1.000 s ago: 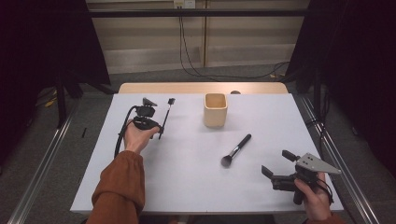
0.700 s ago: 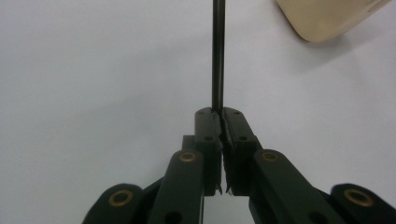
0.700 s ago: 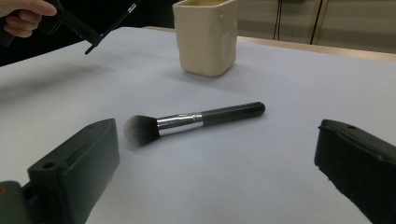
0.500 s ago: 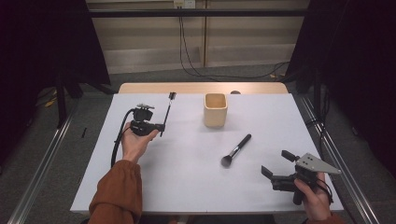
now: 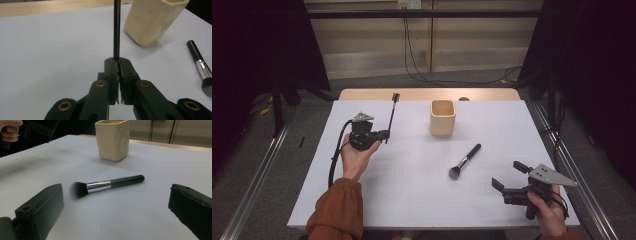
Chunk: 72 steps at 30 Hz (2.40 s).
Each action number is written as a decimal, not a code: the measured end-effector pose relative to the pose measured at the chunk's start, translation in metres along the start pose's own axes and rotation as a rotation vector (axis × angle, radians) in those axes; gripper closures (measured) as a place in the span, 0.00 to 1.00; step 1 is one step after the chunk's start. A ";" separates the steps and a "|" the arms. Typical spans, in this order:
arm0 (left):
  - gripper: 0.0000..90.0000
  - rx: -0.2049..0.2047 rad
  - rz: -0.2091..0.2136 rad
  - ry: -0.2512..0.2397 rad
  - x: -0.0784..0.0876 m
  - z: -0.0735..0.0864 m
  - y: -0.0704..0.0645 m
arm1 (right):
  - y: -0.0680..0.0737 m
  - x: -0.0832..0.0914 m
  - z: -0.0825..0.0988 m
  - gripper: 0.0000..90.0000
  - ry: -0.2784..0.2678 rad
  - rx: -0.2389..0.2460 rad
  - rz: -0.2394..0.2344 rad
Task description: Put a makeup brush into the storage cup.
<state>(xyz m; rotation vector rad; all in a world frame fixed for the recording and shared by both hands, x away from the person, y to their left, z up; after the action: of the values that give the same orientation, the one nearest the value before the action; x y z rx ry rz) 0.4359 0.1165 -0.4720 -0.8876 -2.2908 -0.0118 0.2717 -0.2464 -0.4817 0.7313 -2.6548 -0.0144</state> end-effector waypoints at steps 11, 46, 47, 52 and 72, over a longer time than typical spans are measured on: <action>0.95 -0.048 0.012 -0.070 0.004 0.010 -0.005 | 0.002 -0.001 -0.002 0.00 -0.019 0.010 -0.012; 0.95 -0.159 0.136 -0.170 0.051 0.026 -0.076 | 0.043 -0.042 -0.056 0.00 -0.055 0.039 -0.197; 0.95 -0.168 0.142 -0.162 0.050 0.028 -0.080 | 0.046 -0.046 -0.065 0.00 -0.070 0.036 -0.210; 0.95 -0.191 0.172 -0.162 0.051 0.029 -0.093 | 0.057 -0.059 -0.082 0.00 -0.074 0.070 -0.249; 0.95 -0.200 0.236 -0.185 0.022 0.019 -0.133 | 0.106 -0.110 -0.114 0.03 -0.088 0.102 -0.351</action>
<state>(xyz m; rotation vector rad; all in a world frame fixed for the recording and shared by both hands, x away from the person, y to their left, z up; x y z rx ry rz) 0.3329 0.0322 -0.4443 -1.3076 -2.3681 -0.0582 0.3488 -0.0902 -0.4043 1.2487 -2.5877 -0.0063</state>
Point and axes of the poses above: each handheld gripper's, and its own axes: x roughly backward along the jaws, z roughly out of its underside, y roughly to its left, the point moved 9 cm from there along -x, roughly forward along the jaws, and after that the axes turned 2 degrees about y, right-handed, at the moved point
